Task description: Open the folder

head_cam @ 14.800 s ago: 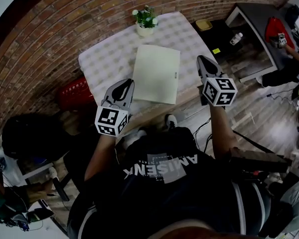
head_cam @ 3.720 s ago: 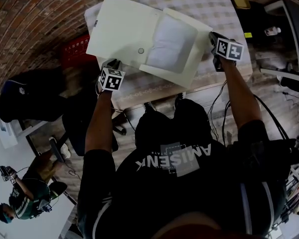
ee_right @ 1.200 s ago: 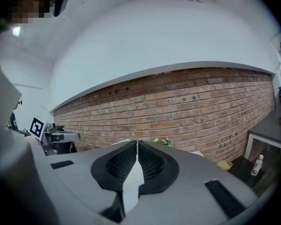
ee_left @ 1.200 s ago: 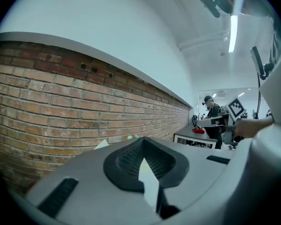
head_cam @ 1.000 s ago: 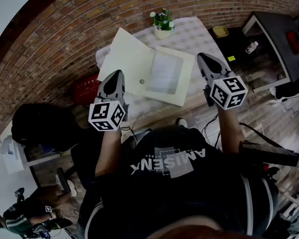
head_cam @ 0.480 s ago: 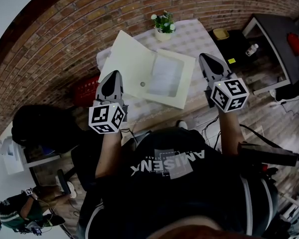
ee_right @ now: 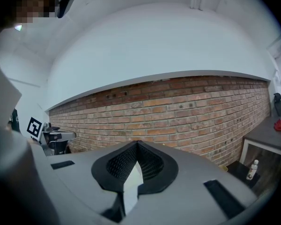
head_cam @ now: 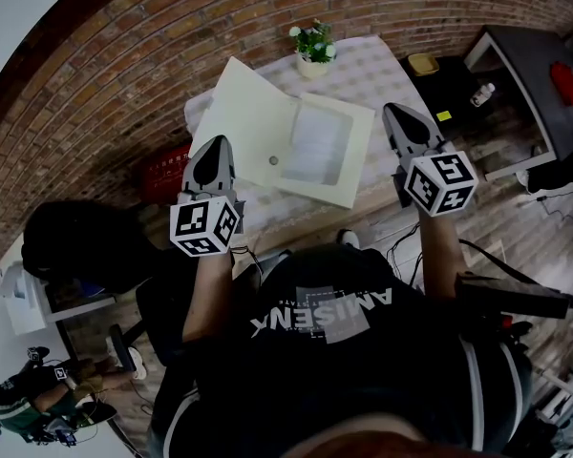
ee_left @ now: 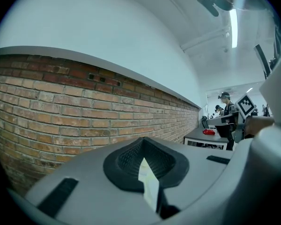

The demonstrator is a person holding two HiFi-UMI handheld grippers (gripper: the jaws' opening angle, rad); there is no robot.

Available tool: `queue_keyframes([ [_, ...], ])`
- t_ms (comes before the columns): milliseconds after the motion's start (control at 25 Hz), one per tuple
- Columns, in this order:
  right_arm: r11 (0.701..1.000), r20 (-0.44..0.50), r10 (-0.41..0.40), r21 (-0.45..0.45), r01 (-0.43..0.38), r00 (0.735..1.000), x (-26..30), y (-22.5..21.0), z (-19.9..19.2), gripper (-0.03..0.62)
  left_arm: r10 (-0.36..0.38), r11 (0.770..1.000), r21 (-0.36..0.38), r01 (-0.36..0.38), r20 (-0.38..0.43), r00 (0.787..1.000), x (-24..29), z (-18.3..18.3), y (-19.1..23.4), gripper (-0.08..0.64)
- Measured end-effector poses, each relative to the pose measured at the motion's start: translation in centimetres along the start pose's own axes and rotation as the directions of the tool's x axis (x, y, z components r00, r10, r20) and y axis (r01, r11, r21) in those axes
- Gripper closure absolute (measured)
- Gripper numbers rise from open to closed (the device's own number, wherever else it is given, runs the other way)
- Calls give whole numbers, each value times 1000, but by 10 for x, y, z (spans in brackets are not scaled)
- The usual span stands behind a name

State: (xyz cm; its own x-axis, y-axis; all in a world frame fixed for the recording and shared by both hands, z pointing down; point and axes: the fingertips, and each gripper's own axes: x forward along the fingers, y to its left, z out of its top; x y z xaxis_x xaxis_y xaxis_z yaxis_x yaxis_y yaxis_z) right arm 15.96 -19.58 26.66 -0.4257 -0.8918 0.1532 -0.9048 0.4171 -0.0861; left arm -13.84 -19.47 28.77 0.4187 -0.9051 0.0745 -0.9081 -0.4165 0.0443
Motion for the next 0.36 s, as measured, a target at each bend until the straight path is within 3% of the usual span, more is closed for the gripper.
queue_keyframes([
  [360, 1000, 8, -15, 9, 15, 1000, -2, -4, 1, 551, 2, 999, -41, -2, 8, 1000, -2, 1, 2, 548],
])
